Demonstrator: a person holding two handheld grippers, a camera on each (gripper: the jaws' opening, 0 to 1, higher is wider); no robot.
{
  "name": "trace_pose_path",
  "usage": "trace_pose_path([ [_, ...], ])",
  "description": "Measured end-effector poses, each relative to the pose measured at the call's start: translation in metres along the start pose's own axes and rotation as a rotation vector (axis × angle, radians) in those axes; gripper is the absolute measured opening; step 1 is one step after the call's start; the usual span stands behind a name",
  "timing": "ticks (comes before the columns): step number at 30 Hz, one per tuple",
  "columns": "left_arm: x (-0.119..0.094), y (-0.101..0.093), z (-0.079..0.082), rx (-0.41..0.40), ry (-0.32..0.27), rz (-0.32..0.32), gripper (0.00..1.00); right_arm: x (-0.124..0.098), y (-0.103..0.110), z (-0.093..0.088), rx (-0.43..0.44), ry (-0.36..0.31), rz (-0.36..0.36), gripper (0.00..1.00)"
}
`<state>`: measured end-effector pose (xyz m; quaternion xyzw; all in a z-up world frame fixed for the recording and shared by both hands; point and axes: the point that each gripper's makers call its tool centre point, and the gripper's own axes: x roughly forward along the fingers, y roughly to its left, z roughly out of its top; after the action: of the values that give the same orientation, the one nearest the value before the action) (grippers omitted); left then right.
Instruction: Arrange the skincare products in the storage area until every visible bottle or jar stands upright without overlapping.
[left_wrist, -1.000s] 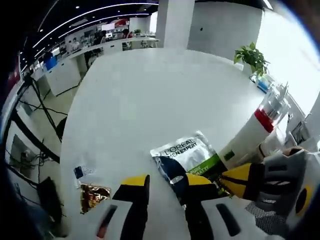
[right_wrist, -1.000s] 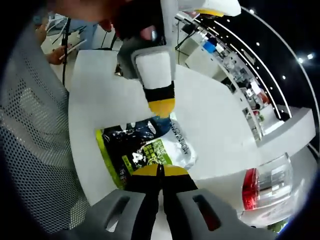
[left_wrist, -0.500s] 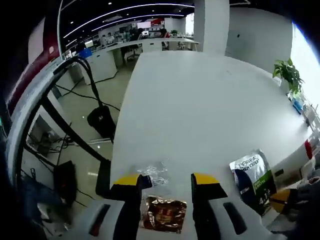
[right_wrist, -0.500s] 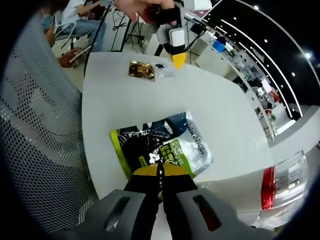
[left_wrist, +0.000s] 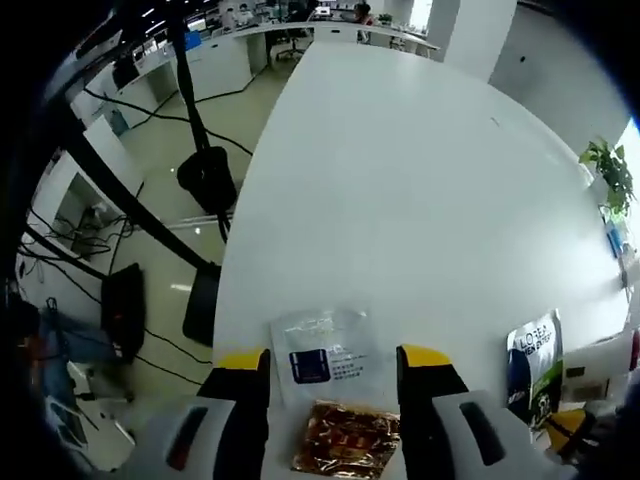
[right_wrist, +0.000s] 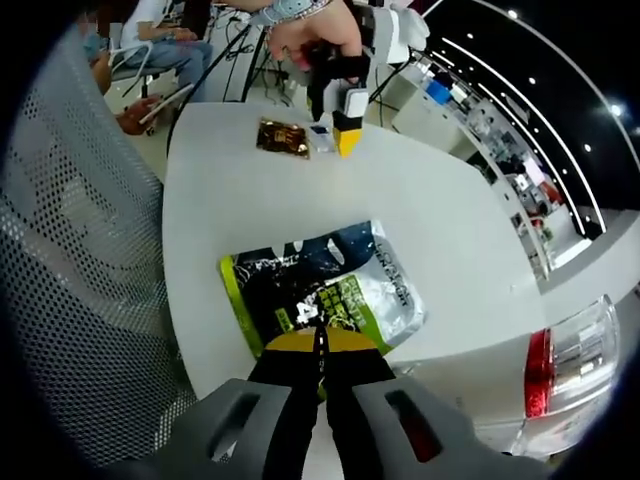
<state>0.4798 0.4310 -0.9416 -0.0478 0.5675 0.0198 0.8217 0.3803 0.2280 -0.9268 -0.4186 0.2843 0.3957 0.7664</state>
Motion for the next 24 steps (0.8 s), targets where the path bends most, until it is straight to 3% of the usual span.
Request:
trace_pose_path([
  [2, -0.001, 0.003, -0.003, 0.057, 0.026, 0.035, 0.48, 0.000, 0.000, 0.000, -0.001, 0.003, 0.002, 0.00],
  [5, 0.001, 0.000, -0.002, 0.039, 0.032, 0.021, 0.43, 0.000, 0.000, 0.001, 0.000, 0.001, 0.000, 0.00],
  [12, 0.001, 0.001, -0.004, 0.032, 0.037, 0.025, 0.42, 0.001, 0.000, 0.000, -0.002, 0.003, -0.001, 0.00],
  [18, -0.010, 0.004, 0.018, 0.003, -0.052, 0.027, 0.41, -0.001, -0.002, 0.000, 0.003, 0.002, -0.010, 0.00],
  [24, -0.024, 0.001, 0.029, 0.054, -0.094, 0.032, 0.41, -0.001, 0.000, 0.001, -0.011, 0.000, -0.009, 0.00],
])
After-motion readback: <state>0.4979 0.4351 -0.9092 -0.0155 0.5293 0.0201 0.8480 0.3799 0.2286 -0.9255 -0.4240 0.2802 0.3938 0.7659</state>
